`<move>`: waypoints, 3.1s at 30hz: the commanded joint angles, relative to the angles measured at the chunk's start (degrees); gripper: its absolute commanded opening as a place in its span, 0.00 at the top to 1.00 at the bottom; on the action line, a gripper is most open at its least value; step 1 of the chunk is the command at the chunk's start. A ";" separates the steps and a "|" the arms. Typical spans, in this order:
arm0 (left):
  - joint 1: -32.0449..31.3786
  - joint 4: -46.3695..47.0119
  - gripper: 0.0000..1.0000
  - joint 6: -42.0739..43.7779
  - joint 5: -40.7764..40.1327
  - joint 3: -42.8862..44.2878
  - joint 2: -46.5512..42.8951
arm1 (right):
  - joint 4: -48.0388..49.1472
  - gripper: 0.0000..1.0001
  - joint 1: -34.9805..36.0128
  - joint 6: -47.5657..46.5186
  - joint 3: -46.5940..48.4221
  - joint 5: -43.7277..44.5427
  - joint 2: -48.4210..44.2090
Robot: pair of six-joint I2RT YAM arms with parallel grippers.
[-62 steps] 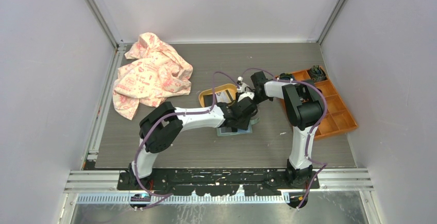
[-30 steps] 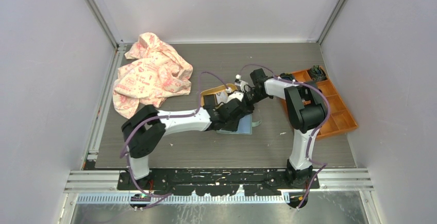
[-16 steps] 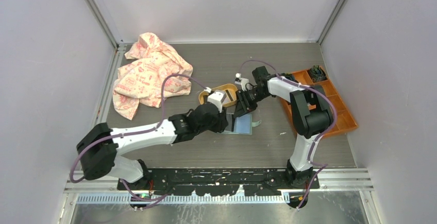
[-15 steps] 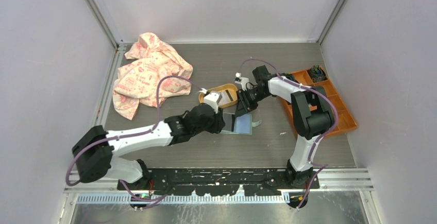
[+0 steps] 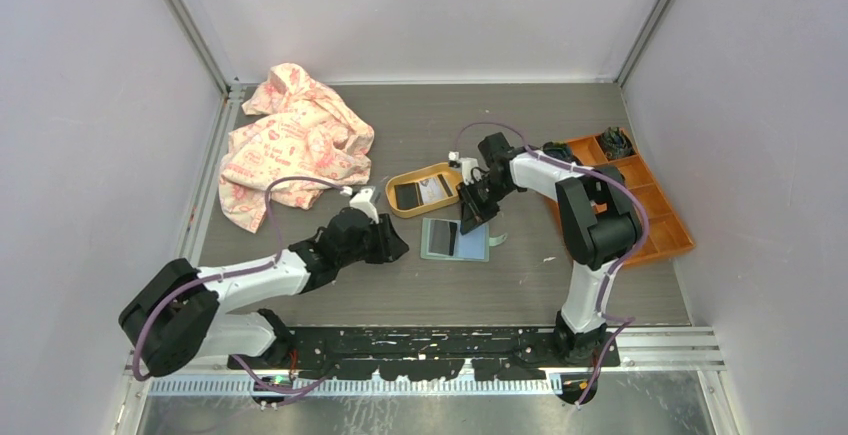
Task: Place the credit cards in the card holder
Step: Insert the credit card into the card holder, then close the card holder at the center of the board.
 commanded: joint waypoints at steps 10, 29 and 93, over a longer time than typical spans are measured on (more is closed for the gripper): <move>0.76 -0.19 0.67 0.57 1.22 8.73 15.06 | 3.86 0.92 3.14 8.71 1.53 -0.44 3.87; 0.80 2.85 0.69 0.73 4.54 5.08 8.56 | 0.63 0.88 2.09 2.08 3.77 -5.45 -2.95; 6.14 35.77 0.97 -16.72 19.55 0.08 27.88 | -10.79 0.76 10.00 -18.93 3.86 9.94 -0.32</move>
